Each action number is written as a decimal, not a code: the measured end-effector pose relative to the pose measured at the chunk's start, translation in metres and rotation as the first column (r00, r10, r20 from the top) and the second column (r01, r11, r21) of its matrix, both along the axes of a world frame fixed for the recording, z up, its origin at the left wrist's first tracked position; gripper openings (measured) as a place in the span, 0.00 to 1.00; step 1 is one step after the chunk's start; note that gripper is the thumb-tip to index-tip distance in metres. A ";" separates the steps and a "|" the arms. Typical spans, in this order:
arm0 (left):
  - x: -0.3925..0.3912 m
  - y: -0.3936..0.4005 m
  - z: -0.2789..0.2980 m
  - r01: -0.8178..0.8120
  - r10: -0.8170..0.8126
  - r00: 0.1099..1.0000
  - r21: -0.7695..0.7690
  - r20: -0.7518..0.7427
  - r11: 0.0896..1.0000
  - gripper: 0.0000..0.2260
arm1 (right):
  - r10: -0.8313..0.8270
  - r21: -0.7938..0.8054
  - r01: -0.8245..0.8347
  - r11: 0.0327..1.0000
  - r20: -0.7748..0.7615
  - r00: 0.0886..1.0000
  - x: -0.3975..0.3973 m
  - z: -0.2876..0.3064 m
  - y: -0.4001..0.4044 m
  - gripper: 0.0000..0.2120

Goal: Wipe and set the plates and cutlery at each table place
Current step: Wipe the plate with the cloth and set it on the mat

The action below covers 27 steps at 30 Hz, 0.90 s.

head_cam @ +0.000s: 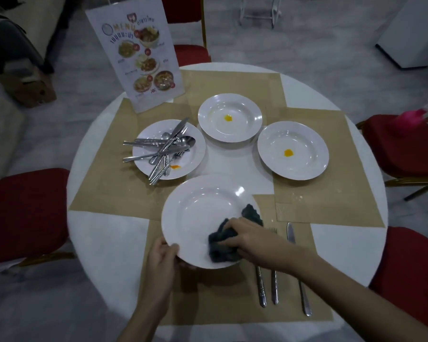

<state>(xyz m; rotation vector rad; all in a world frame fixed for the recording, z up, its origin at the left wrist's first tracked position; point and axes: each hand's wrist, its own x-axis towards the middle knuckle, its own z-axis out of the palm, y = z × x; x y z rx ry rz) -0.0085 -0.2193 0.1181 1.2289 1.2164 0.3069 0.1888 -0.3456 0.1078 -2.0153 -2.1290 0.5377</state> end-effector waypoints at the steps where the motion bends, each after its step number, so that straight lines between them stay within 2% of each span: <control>1: -0.006 0.002 0.001 0.010 -0.010 1.000 0.009 0.009 1.000 0.08 | -0.061 -0.026 0.061 0.998 0.001 0.998 0.011 -0.002 -0.009 0.19; 4: -0.010 -0.005 0.006 0.073 -0.073 0.997 -0.002 0.029 0.997 0.06 | -0.311 0.036 0.309 0.950 0.107 0.944 0.031 -0.020 -0.024 0.22; 6: -0.003 -0.018 0.005 0.149 -0.148 0.988 -0.014 0.045 0.989 0.06 | -0.499 -0.037 0.506 0.862 0.122 0.858 0.020 -0.023 -0.011 0.21; 8: 0.009 -0.033 0.001 0.218 -0.217 0.975 -0.012 0.049 0.976 0.06 | -0.587 -0.131 0.586 0.800 0.032 0.809 0.001 -0.021 0.013 0.18; 10: 0.020 -0.040 -0.002 0.225 -0.223 0.973 -0.019 0.058 0.974 0.06 | -0.549 -0.101 0.547 0.831 0.010 0.836 -0.019 -0.017 0.036 0.18; 12: 0.022 -0.034 -0.006 0.137 -0.132 0.988 -0.072 0.076 0.988 0.08 | -0.450 -0.038 0.449 0.893 -0.032 0.892 -0.033 -0.014 0.045 0.17; 14: 0.012 -0.020 -0.010 0.031 -0.025 0.998 -0.099 0.063 0.995 0.09 | -0.282 0.052 0.284 0.957 -0.047 0.958 -0.039 -0.008 0.037 0.16; 16: -0.007 -0.008 -0.012 0.001 0.001 1.000 -0.060 0.028 0.998 0.09 | -0.075 0.056 0.075 0.996 -0.001 0.997 -0.038 -0.001 0.021 0.16; 18: -0.022 -0.005 -0.011 0.003 -0.002 1.000 -0.050 0.026 0.999 0.08 | 0.000 0.057 -0.005 0.998 0.084 0.996 -0.026 -0.003 0.005 0.17; 20: -0.028 -0.011 -0.009 0.029 -0.026 0.998 -0.063 0.049 0.998 0.07 | -0.069 0.038 0.062 0.997 0.189 0.980 -0.010 -0.010 -0.005 0.17; 23: -0.022 -0.026 -0.009 0.115 -0.107 0.989 -0.070 0.102 0.991 0.06 | -0.234 -0.010 0.253 0.967 0.343 0.910 0.004 -0.024 -0.007 0.18; 24: -0.018 -0.032 -0.009 0.150 -0.142 0.984 -0.072 0.110 0.986 0.06 | -0.273 -0.030 0.299 0.954 0.333 0.902 0.000 -0.026 -0.003 0.17; 27: -0.005 -0.041 -0.013 0.186 -0.177 0.979 -0.094 0.103 0.978 0.06 | -0.341 -0.080 0.354 0.932 0.142 0.929 -0.029 -0.025 0.018 0.15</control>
